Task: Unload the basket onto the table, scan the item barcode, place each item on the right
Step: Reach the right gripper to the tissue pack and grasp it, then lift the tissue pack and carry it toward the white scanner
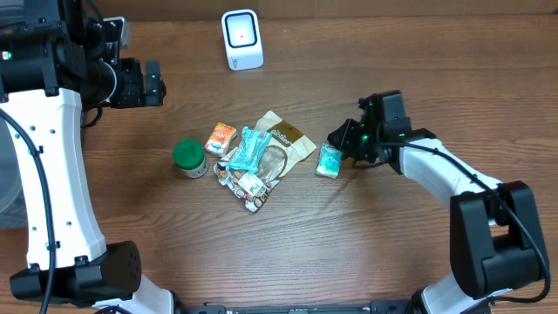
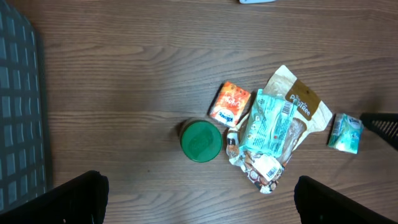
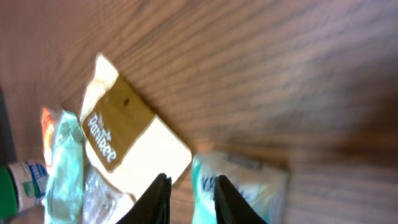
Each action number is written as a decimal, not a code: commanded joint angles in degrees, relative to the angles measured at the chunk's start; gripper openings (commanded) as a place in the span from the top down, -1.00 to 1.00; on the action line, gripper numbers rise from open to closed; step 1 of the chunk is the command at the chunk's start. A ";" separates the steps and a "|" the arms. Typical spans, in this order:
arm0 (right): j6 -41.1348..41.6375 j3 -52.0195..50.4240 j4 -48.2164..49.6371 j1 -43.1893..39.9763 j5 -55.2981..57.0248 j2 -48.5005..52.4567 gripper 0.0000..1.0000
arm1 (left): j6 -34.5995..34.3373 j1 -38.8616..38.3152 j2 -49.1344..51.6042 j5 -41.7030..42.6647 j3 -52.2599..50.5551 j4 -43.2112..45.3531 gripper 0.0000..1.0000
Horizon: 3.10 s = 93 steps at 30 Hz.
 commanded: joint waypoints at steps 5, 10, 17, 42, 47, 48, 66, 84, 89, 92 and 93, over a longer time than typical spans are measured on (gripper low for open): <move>7.37 2.64 -11.26 1.77 1.14 -0.11 0.31 | 1.25 0.02 -0.02 -0.35 0.26 0.11 -0.99; 6.51 2.62 -16.15 -1.84 -5.31 -0.11 0.31 | 1.25 0.02 -0.02 -0.37 0.26 0.11 -0.99; 2.64 2.51 -18.88 -2.78 -7.02 -0.11 0.17 | 1.25 0.02 -0.02 -0.35 0.26 0.11 -0.99; 10.69 -3.91 -11.82 1.03 1.40 1.77 0.43 | 1.27 0.02 -0.02 -0.35 0.26 0.11 -0.99; 10.16 -3.87 -9.88 1.01 1.79 1.77 0.92 | 1.27 0.02 -0.02 -0.35 0.26 0.11 -0.99; 10.16 -3.78 -9.84 1.01 1.77 1.75 0.92 | 1.25 0.02 -0.02 -0.35 0.26 0.11 -0.99; -0.22 2.84 2.38 -7.32 -58.60 -11.82 0.92 | 1.25 0.02 -0.02 -0.35 0.26 0.11 -0.99; 31.04 2.58 34.62 -5.95 -60.24 -11.74 0.92 | 1.25 0.02 -0.02 -0.35 0.26 0.11 -0.99; 21.42 2.58 24.06 -4.66 -55.56 -11.74 0.92 | 1.25 0.02 -0.02 -0.37 0.26 0.11 -0.99; 12.90 2.58 12.13 -3.32 -48.41 -11.74 0.92 | 1.27 0.02 -0.02 -0.35 0.26 0.11 -0.99; 11.30 2.60 9.49 -2.80 -45.59 -11.74 0.92 | 1.25 0.02 -0.02 -0.35 0.26 0.11 -0.99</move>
